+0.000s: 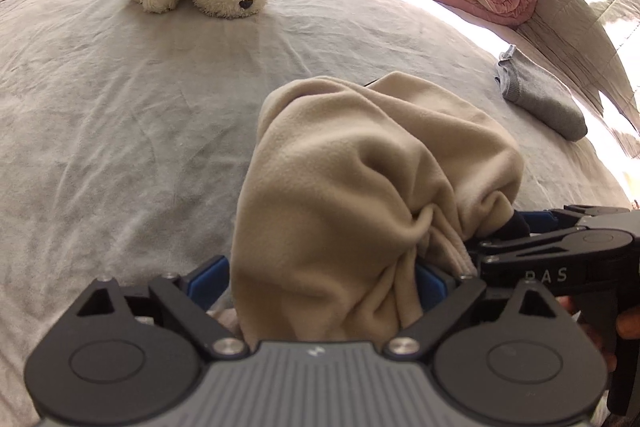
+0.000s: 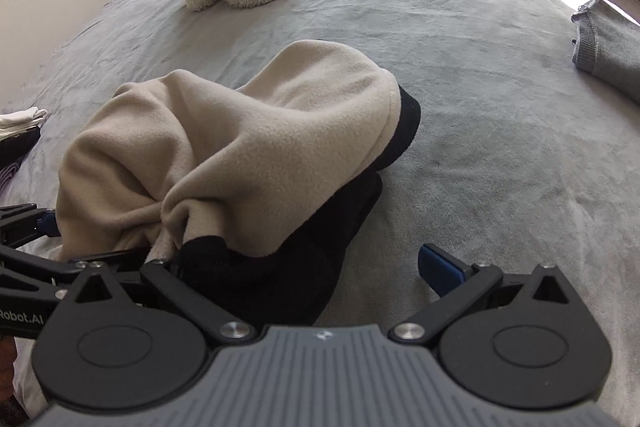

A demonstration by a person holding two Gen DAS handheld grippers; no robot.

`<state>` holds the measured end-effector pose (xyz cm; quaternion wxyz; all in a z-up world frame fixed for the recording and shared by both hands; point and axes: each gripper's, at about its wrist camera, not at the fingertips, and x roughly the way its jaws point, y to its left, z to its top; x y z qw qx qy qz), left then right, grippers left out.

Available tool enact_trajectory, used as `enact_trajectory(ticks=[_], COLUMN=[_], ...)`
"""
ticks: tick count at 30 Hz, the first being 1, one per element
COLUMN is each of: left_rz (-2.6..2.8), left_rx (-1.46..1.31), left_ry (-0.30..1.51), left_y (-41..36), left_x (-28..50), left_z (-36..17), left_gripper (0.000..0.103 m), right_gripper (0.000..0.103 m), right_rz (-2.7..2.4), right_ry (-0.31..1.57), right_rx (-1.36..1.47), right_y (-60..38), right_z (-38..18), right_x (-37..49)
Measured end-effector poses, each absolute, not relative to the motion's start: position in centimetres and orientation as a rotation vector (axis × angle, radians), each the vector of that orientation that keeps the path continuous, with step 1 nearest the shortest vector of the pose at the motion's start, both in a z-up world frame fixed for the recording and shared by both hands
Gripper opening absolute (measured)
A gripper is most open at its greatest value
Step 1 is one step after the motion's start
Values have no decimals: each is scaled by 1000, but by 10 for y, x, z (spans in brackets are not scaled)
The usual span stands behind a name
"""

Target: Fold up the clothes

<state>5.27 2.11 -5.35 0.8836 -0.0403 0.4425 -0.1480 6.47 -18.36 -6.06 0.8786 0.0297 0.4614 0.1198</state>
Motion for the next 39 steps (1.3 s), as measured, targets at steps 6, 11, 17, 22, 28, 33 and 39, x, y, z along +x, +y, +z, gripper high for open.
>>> enact_trajectory(ticks=[6, 11, 17, 22, 28, 33, 39], left_rz=[-326, -350, -354, -322, -252, -214, -162], left_rx=[-69, -88, -103, -127, -149, -183, -167], left_ry=[832, 770, 660, 606, 564, 556, 558], left_y=[20, 21, 24, 32, 48, 61, 65], left_x=[31, 29, 22, 27, 48, 71, 94], left_z=[-35, -26, -4, 7, 14, 13, 3], left_gripper=[47, 29, 26, 26, 25, 25, 26], right_gripper=[84, 42, 19, 19, 69, 76, 78], right_rz=[269, 275, 267, 259, 229, 251, 290], right_ry=[868, 768, 633, 565, 521, 546, 569], right_rx=[58, 97, 154, 211, 206, 219, 259], right_y=[-188, -188, -192, -196, -195, -196, -197], right_z=[-41, -28, -10, -3, 3, -3, -9], right_x=[46, 32, 27, 30, 33, 36, 39])
